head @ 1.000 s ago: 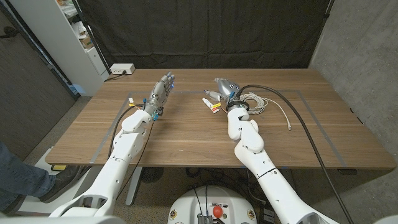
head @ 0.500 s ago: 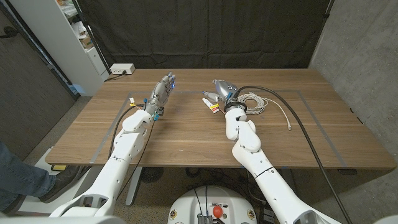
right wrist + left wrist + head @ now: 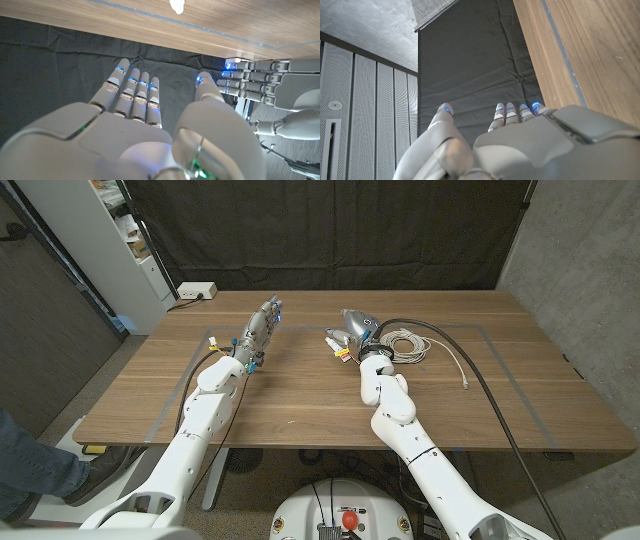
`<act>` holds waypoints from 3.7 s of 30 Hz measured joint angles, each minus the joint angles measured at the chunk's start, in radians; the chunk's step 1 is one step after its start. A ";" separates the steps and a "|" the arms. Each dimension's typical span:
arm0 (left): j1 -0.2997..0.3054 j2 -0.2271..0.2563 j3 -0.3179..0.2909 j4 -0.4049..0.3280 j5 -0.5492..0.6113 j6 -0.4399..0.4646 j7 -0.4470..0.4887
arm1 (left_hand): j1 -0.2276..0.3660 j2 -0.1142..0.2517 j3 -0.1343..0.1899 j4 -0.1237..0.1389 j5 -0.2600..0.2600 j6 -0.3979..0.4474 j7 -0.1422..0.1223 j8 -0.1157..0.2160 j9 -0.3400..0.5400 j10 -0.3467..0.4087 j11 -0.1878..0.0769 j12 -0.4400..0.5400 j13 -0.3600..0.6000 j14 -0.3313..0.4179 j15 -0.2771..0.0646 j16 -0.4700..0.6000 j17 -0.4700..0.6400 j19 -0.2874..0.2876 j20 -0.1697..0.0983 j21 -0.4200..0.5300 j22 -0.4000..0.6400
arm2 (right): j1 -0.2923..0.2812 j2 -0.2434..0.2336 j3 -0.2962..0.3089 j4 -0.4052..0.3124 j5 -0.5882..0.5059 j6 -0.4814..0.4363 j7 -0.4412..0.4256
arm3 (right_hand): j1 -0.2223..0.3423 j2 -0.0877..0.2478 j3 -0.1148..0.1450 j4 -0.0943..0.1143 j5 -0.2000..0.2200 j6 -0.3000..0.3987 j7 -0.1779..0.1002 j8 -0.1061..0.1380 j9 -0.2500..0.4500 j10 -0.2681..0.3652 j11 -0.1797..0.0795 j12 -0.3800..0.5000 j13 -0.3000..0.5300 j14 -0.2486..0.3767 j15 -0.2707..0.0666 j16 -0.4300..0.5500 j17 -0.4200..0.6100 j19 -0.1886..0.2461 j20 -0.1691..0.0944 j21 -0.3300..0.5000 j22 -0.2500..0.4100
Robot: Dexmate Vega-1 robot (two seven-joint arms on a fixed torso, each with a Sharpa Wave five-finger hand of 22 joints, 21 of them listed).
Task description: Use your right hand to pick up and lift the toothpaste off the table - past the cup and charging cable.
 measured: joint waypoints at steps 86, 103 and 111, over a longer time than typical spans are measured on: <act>-0.037 -0.017 0.001 0.068 0.009 -0.008 -0.017 | 0.000 0.008 -0.003 -0.011 -0.004 0.000 0.000 0.000 0.000 0.001 0.007 0.000 0.000 0.000 0.000 0.000 0.000 0.000 0.000 0.000 0.000 | 0.118 0.051 -0.090 0.212 -0.027 -0.136 0.011 | 0.053 0.003 -0.017 0.008 0.000 0.012 0.034 -0.012 0.005 0.061 0.025 -0.006 0.000 0.036 0.025 0.015 0.021 0.021 0.014 -0.004 0.000; -0.021 -0.017 -0.001 0.047 0.009 -0.009 -0.006 | 0.000 0.008 -0.004 -0.018 -0.004 0.000 0.000 0.000 0.000 0.001 0.007 0.000 0.000 0.000 0.000 0.000 0.000 -0.004 0.004 0.000 0.000 | 0.138 0.054 -0.103 0.250 -0.032 -0.161 0.026 | 0.058 0.008 -0.016 0.008 0.000 0.013 0.035 -0.012 0.005 0.066 0.020 -0.006 0.000 0.036 0.025 0.015 0.023 0.021 0.014 -0.004 0.000; -0.012 -0.016 -0.002 0.034 0.008 -0.007 -0.002 | 0.000 0.008 -0.004 -0.018 -0.004 0.000 0.000 0.000 0.000 0.001 0.007 0.000 0.000 0.000 0.000 0.000 0.000 -0.004 0.004 0.000 0.000 | 0.145 0.055 -0.108 0.268 -0.032 -0.165 0.018 | 0.066 0.002 -0.016 0.008 0.000 0.032 0.032 -0.012 0.005 0.077 0.020 -0.006 0.005 0.046 0.014 0.022 0.028 0.027 0.020 -0.004 0.000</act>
